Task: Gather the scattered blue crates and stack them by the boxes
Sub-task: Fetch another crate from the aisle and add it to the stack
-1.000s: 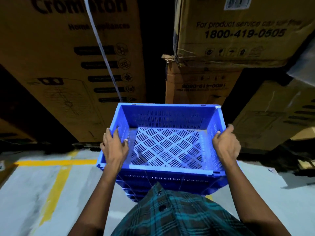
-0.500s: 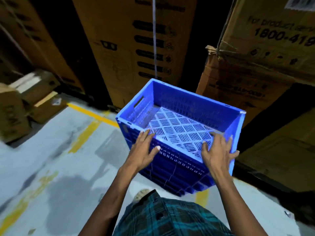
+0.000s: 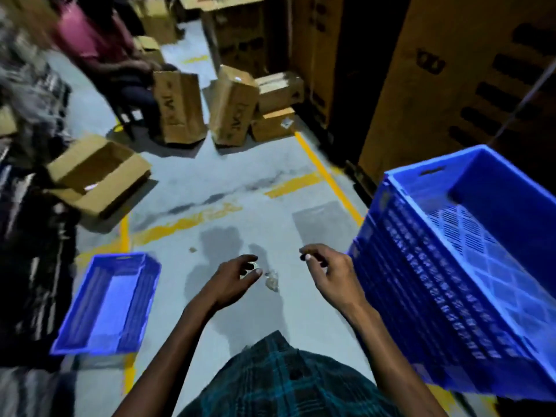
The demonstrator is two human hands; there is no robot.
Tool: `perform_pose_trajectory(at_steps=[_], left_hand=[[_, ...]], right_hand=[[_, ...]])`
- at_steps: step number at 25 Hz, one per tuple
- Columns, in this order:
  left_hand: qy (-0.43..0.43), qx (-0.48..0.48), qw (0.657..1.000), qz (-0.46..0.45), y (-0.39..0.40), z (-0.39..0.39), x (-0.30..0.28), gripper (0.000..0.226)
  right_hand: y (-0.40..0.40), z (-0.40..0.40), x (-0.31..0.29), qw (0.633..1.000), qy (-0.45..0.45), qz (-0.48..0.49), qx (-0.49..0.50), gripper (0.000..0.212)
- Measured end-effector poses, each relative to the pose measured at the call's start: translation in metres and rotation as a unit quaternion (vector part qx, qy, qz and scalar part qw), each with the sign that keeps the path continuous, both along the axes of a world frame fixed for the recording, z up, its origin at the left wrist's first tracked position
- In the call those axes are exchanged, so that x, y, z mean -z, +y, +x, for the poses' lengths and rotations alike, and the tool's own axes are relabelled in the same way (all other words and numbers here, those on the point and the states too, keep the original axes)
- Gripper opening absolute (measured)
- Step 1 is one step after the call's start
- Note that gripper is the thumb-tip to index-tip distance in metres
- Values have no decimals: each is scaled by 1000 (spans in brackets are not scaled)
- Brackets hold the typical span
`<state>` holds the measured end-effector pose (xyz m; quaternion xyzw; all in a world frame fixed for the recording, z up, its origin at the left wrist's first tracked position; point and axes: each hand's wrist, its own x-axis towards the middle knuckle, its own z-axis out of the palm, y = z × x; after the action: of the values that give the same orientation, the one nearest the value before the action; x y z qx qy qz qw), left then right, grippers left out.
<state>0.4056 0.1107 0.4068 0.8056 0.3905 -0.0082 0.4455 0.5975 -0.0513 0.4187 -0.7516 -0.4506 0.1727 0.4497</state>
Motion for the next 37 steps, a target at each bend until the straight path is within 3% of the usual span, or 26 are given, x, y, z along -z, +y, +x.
perform_pose_trajectory(at_steps=[5, 13, 16, 20, 25, 30, 34, 37], left_hand=[[-30, -169, 985, -31, 50, -143, 29, 43], [-22, -348, 936, -45, 138, -351, 54, 36], [-14, -423, 903, -68, 175, -414, 73, 41], [17, -523, 846, -104, 218, -481, 93, 31], [60, -601, 777, -175, 278, -548, 174, 34], [24, -671, 691, -269, 365, -546, 268, 4], [2, -690, 652, -313, 428, -518, 406, 7], [2, -679, 662, -316, 458, -510, 510, 12]], right_hand=[[88, -105, 17, 986, 59, -58, -144, 18], [264, -266, 56, 942, 141, -171, -253, 18], [318, -298, 58, 912, 169, -249, -280, 17], [414, -329, 85, 870, 157, -346, -315, 19], [551, -392, 179, 830, 215, -447, -257, 21], [661, -457, 301, 811, 264, -494, -167, 23], [716, -495, 436, 822, 231, -507, -118, 19], [732, -513, 532, 802, 224, -551, -62, 21]])
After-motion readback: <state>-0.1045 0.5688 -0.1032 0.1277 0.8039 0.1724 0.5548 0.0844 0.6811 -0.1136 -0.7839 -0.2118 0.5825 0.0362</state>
